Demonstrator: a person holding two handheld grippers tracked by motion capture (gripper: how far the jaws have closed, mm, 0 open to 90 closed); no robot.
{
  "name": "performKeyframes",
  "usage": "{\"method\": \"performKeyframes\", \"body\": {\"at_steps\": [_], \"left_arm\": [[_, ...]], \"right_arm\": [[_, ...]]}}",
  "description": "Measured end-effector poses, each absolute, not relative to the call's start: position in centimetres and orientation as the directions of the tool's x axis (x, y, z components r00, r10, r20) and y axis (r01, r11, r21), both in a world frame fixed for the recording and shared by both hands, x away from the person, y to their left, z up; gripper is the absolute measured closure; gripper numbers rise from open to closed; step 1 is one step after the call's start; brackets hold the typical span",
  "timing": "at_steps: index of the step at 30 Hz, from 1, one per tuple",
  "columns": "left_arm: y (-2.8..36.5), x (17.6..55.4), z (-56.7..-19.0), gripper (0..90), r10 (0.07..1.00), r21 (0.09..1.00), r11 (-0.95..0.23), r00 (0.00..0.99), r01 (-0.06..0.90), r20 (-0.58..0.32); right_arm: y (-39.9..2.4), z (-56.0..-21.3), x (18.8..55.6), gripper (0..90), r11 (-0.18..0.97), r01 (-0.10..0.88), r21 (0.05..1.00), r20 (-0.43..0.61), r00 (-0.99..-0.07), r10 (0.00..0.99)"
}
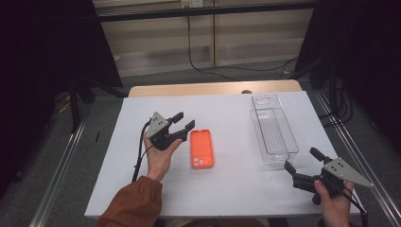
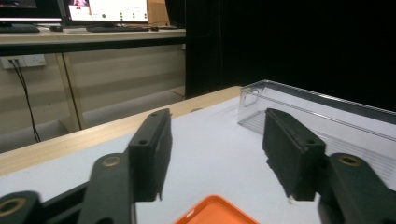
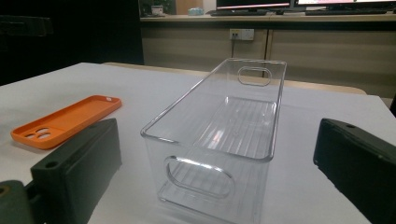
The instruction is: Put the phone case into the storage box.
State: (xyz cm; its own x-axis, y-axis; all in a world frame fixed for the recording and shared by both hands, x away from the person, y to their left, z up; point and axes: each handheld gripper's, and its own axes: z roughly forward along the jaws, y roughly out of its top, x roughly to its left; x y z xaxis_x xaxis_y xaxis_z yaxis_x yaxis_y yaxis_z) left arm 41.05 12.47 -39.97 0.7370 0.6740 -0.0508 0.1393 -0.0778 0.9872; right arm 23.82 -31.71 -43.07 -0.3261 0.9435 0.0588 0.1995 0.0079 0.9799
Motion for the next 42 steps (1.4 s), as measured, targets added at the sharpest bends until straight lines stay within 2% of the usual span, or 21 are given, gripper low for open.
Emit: {"method": "performKeyframes", "body": {"at_steps": [3, 5, 7, 9, 10, 13, 17, 29, 38, 42], "left_arm": [[12.5, 41.1, -40.0, 54.5, 0.661, 0.986, -0.071, 0.748, 0.153, -0.068], [12.5, 41.1, -40.0, 56.3, 0.658, 0.985, -0.07, 0.749, 0.159, -0.074], [12.6, 41.2, -39.9, 66.4, 0.645, 0.983, -0.075, 0.76, 0.165, -0.078], [12.6, 41.2, -39.9, 68.8, 0.64, 0.983, -0.082, 0.765, 0.165, -0.075], [12.5, 41.2, -39.9, 78.8, 0.621, 0.981, -0.105, 0.781, 0.163, -0.064], [12.4, 41.2, -39.9, 89.0, 0.601, 0.976, -0.12, 0.796, 0.181, -0.074], [12.2, 41.5, -40.0, 90.0, 0.592, 0.968, -0.15, 0.803, 0.203, -0.077], [10.8, 43.3, -39.7, 90.0, 0.522, 0.908, -0.237, 0.834, 0.345, -0.18], [10.3, 44.3, -40.2, 90.0, 0.533, 0.849, -0.302, 0.816, 0.433, -0.226], [9.9, 44.7, -40.2, 90.0, 0.527, 0.824, -0.355, 0.823, 0.442, -0.214]], "right_arm": [[-31.7, -43.1, 23.8, 0.1, 0.01, 0.195, 0.981, 0.056, -0.327, 0.943], [-31.7, -43.1, 23.8, 0.1, 0.009, 0.195, 0.981, 0.056, -0.327, 0.943], [-31.7, -43.1, 23.8, 0.1, 0.008, 0.196, 0.981, 0.058, -0.327, 0.943], [-31.7, -43.1, 23.8, 0.1, 0.007, 0.196, 0.981, 0.058, -0.327, 0.943], [-31.7, -43.1, 23.8, 0.1, 0.007, 0.196, 0.981, 0.058, -0.327, 0.943], [-31.7, -43.1, 23.8, 0.1, 0.008, 0.197, 0.98, 0.058, -0.327, 0.943], [-31.7, -43.1, 23.9, 0.1, 0.009, 0.195, 0.981, 0.057, -0.328, 0.943], [-31.7, -43.0, 23.8, 0.1, 0.009, 0.194, 0.981, 0.057, -0.33, 0.942], [-31.7, -43.0, 23.8, 0.1, 0.007, 0.195, 0.981, 0.059, -0.333, 0.941], [-31.7, -43.1, 23.8, 0.1, 0.006, 0.197, 0.98, 0.061, -0.333, 0.941]]}}
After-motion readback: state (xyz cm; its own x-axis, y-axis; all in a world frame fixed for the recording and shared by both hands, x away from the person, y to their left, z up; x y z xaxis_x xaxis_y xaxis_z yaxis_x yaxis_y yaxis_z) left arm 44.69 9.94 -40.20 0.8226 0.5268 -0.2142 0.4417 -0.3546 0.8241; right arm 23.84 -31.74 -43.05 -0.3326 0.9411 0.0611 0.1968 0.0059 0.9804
